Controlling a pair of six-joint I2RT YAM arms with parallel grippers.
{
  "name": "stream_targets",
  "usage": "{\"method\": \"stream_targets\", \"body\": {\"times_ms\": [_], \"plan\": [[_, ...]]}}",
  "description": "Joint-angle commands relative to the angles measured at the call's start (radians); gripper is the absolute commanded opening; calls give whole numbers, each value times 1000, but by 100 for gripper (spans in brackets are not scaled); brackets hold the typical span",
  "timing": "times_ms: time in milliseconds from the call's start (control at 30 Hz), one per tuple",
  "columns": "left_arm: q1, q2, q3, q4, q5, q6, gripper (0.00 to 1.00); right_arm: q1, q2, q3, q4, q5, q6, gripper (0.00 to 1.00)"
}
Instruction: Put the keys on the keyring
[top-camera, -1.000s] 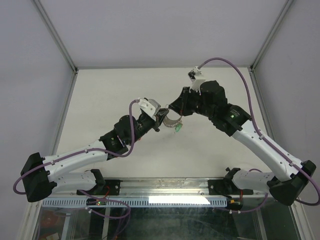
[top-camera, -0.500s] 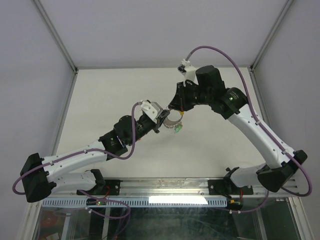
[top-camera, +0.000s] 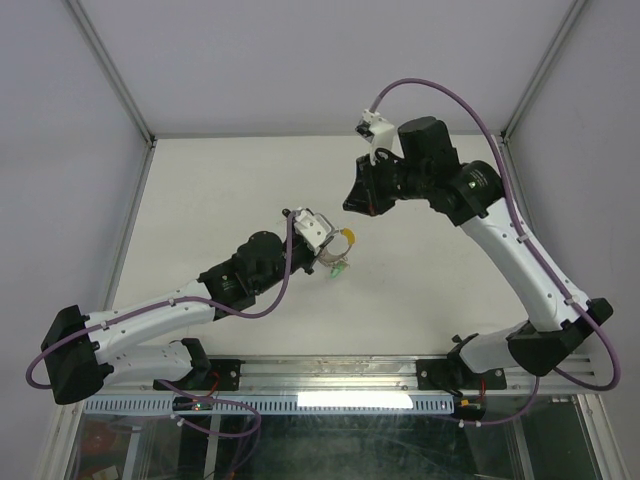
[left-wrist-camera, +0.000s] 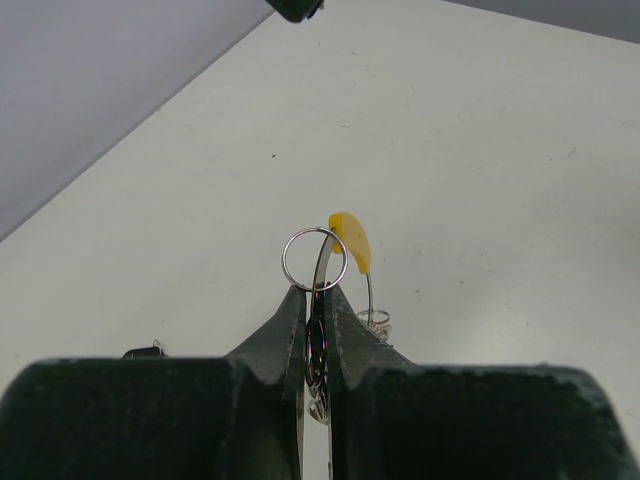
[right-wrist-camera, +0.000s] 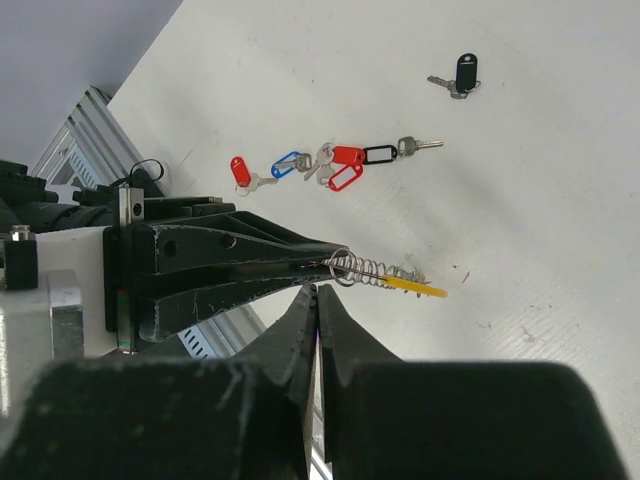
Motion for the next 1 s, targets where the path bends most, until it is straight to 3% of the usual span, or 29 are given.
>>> {"method": "stream_targets", "body": {"times_ms": [0,133,367,500,567,967], "plan": [[-1,-11,20,35,-2,13,0,-4,-91,-54,125,34,24,9],[-1,-21,16,57,-22,-14,0,-6,-209,-217,306,147,100,31],[-1,-33,3,134,-58,-81,0,-4,-395,-519,652,231,347,47],[-1,-27,10,158,-71,-100,0,-2,-453,-702,850,231,533,50],[-2,-24,14,163,-71,-102,0,2,-461,-740,903,231,544,50],[-1,-22,19,168,-68,-94,0,32,-375,-771,941,130,680,42]]}}
